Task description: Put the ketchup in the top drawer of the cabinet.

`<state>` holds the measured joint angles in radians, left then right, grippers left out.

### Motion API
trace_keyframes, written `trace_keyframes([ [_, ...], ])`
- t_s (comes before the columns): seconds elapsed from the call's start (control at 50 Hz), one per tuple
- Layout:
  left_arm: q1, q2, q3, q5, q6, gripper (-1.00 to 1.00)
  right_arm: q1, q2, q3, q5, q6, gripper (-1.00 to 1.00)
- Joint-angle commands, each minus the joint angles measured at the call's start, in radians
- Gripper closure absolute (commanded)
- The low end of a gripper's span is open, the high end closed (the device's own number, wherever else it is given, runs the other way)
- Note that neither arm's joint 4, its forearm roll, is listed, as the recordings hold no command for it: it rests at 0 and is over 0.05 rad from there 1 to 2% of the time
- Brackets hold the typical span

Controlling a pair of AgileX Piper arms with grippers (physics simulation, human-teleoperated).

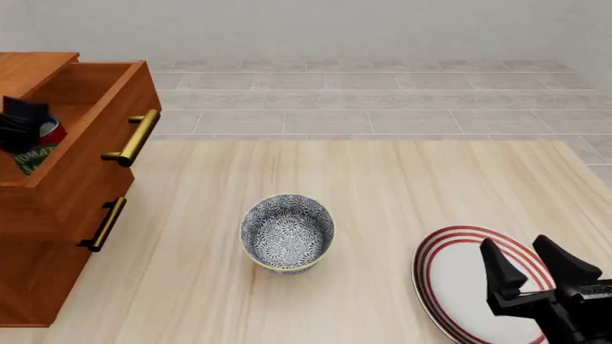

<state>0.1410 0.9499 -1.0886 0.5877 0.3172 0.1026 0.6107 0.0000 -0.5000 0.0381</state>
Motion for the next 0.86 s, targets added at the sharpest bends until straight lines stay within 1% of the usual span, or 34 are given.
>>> trace_keyframes([
  [0.02, -0.025, -0.05, -0.034, 0.046, 0.011, -1.0, 0.0, 0.092, 0.0, -0.091, -0.001, -1.0],
  [0.14, -0.05, -0.091, -0.06, 0.084, 0.02, -1.0, -0.001, 0.103, 0.0, -0.102, -0.001, -1.0],
  [0.28, -0.08, -0.133, -0.084, 0.122, 0.024, -1.0, 0.0, -0.007, 0.0, 0.008, -0.002, -1.0],
  [0.3, -0.086, -0.138, -0.089, 0.13, 0.021, -1.0, 0.0, -0.007, 0.0, 0.008, -0.002, -1.0],
  [0.4, -0.121, -0.179, -0.093, 0.157, 0.027, -1.0, 0.001, -0.16, 0.0, 0.161, -0.003, -1.0],
  [0.52, -0.161, -0.215, -0.1, 0.176, 0.023, -1.0, 0.001, -0.368, 0.0, 0.369, -0.004, -1.0],
  [0.62, -0.204, -0.248, -0.097, 0.191, 0.015, -1.0, 0.001, -0.509, 0.0, 0.509, -0.005, -1.0],
  [0.72, -0.235, -0.275, -0.084, 0.2, 0.017, -1.0, 0.002, -0.591, 0.0, 0.591, -0.006, -1.0],
  [0.86, -0.276, -0.313, -0.07, 0.215, 0.016, -1.0, 0.001, -0.606, 0.0, 0.604, -0.005, -1.0],
])
